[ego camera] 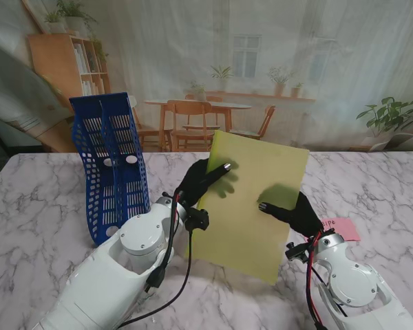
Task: Open the sliding file folder, put the receipt in and insert it into the document holder
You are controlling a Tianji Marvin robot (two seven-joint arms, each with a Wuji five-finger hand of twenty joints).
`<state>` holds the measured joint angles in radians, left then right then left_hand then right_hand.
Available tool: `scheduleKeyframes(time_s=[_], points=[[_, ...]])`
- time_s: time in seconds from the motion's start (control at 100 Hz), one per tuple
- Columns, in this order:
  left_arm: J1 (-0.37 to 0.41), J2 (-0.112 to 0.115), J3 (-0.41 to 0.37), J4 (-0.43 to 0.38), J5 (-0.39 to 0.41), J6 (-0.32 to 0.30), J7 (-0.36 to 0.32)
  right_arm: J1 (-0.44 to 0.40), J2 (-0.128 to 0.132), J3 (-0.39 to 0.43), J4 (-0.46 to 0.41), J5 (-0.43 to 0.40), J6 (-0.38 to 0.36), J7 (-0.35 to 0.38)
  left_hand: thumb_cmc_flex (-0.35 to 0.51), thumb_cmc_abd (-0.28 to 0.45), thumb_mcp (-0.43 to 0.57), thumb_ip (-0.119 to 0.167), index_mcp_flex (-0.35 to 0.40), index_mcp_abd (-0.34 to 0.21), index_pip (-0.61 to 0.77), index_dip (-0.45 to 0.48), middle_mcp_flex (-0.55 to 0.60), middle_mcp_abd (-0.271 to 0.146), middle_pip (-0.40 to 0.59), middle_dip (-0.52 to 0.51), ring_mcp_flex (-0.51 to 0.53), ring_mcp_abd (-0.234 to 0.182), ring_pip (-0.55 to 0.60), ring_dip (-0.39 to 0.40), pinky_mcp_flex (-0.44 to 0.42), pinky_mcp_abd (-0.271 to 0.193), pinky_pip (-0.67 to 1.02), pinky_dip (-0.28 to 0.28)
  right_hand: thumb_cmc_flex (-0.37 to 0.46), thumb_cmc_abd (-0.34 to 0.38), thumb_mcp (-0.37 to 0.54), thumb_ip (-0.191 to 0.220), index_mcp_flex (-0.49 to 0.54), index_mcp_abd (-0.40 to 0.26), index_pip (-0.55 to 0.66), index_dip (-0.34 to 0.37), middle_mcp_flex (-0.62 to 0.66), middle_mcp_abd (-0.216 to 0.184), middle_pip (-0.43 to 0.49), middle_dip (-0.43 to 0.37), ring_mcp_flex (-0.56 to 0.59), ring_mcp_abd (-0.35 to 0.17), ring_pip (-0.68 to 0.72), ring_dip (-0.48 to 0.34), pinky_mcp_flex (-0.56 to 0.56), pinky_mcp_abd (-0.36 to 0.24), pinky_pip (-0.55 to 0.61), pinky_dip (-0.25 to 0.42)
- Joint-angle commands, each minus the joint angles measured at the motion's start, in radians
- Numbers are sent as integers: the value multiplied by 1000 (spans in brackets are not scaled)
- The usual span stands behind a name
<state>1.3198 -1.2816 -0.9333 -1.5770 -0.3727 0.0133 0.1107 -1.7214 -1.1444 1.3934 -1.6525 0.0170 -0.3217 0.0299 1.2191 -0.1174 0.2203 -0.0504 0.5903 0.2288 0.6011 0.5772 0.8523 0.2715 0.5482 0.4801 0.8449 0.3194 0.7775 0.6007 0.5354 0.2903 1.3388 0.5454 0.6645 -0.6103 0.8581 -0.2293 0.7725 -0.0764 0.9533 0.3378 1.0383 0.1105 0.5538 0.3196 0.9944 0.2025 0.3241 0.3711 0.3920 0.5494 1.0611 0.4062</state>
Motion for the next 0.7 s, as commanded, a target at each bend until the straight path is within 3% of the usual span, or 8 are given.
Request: scheduleKeyframes(time_s=[0.0, 0.05, 0.14, 0.18, 0.34, 0.69], points=[[-4, 1, 11, 9, -3, -3, -33, 5, -9, -9, 1, 7, -10, -15, 72, 46, 38, 4, 54, -48, -10, -23, 24, 0, -29, -13, 6, 68, 2, -3, 8, -43, 42, 22, 118, 64, 27, 7, 65, -156, 75, 44, 89, -33, 38, 24, 73, -50, 76, 27, 31, -59, 51, 22], [-6, 2, 10, 16, 1, -7, -38, 10, -12, -11, 8, 10, -23, -26, 72, 40, 13, 0, 37, -43, -46, -52, 24, -11, -44, -22, -3, 69, -7, -5, -1, -39, 35, 24, 132, 65, 57, 7, 63, -166, 83, 81, 120, -29, 61, 55, 111, -56, 121, 44, 63, -100, 97, 32], [-6, 8, 4, 18, 13, -14, -51, 18, -19, -17, 21, -2, -57, -66, 65, 30, -176, 49, 1, -32, -130, -83, -1, -15, -102, -56, -35, 72, -51, -13, -38, -32, -3, 27, 143, 55, 104, 2, 65, -173, 102, 137, 144, -8, 146, 132, 175, -54, 220, 89, 136, -191, 193, 45], [-7, 11, 0, 20, 22, -17, -57, 18, -22, -18, 24, -7, -72, -80, 31, 18, -207, 65, -9, -28, -158, -82, -17, -14, -122, -68, -50, 72, -68, -16, -52, -32, -20, 28, 146, 56, 113, 1, 62, -178, 110, 154, 143, -9, 166, 151, 183, -54, 238, 98, 153, -217, 211, 41], [-9, 21, -17, 21, 61, -20, -69, 16, -32, -11, 30, -19, -125, -131, -94, 2, -207, 83, -41, -14, -271, -91, -108, -16, -205, -123, -113, 59, -133, -32, -113, -35, -92, 19, 151, 63, 139, 0, 58, -183, 125, 205, 138, 3, 228, 208, 210, -49, 298, 129, 189, -252, 241, 30], [-13, 39, -46, 32, 124, -17, -95, -2, -47, 16, 22, 7, -185, -186, -58, -23, -181, 85, -29, -30, -295, -66, -259, -16, -302, -199, -203, 32, -236, -71, -193, -47, -212, -16, 153, 70, 153, -1, 55, -177, 129, 235, 138, 15, 271, 241, 229, -42, 336, 152, 215, -250, 249, 20]])
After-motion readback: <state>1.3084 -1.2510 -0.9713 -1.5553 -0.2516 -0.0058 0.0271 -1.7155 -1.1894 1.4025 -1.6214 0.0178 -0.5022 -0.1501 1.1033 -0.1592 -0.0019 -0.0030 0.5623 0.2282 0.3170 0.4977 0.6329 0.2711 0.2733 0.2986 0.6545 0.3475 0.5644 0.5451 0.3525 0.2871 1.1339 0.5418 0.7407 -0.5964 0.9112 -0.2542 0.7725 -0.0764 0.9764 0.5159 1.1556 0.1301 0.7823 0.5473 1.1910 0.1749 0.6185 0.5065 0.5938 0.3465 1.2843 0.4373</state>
